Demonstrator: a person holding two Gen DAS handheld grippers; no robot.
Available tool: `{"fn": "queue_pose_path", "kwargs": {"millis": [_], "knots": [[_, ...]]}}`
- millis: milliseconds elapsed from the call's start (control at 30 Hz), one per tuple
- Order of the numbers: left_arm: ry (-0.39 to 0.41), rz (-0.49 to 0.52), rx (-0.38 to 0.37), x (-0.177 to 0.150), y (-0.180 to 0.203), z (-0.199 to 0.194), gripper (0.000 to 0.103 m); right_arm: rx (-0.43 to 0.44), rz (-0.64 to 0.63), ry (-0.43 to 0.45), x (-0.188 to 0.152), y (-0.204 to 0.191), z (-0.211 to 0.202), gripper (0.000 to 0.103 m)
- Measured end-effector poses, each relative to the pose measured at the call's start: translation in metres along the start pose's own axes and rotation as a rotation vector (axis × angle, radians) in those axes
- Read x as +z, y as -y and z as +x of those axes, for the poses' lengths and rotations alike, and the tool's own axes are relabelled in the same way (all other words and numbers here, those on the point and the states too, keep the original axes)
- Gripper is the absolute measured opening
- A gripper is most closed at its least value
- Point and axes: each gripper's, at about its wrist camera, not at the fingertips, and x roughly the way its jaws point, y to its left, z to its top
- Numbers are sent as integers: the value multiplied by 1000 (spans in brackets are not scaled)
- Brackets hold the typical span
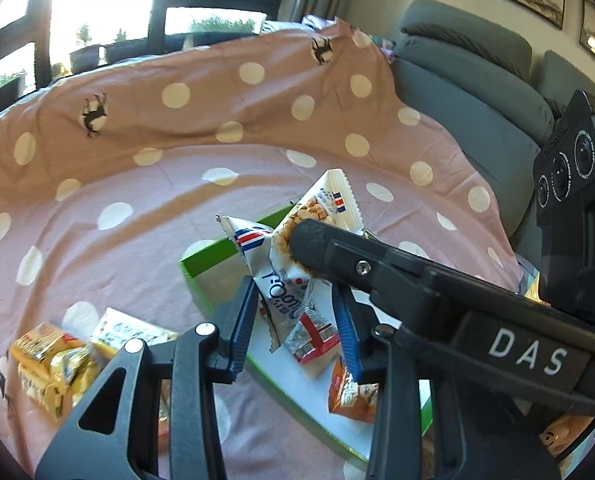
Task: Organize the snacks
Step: 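Carry the peanut bag with the right gripper and lower it into the box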
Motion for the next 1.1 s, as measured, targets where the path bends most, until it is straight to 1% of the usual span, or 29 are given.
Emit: {"fn": "queue_pose_path", "kwargs": {"millis": [133, 233, 467, 600, 833, 1100], "knots": [[-45, -3, -20, 2, 1, 20, 37, -18, 56, -16, 1, 22, 9, 41], [-65, -2, -33, 2, 5, 30, 37, -25, 95, -25, 1, 37, 12, 41], [-126, 6, -53, 0, 12, 57, 35, -59, 166, -53, -1, 63, 17, 41], [-155, -5, -65, -1, 11, 68, 35, -86, 194, -69, -2, 72, 21, 41], [-197, -21, -77, -2, 10, 82, 34, -105, 237, -100, -4, 84, 28, 41], [-242, -17, -67, -5, 12, 94, 33, -112, 291, -134, -8, 96, 33, 41]]}}
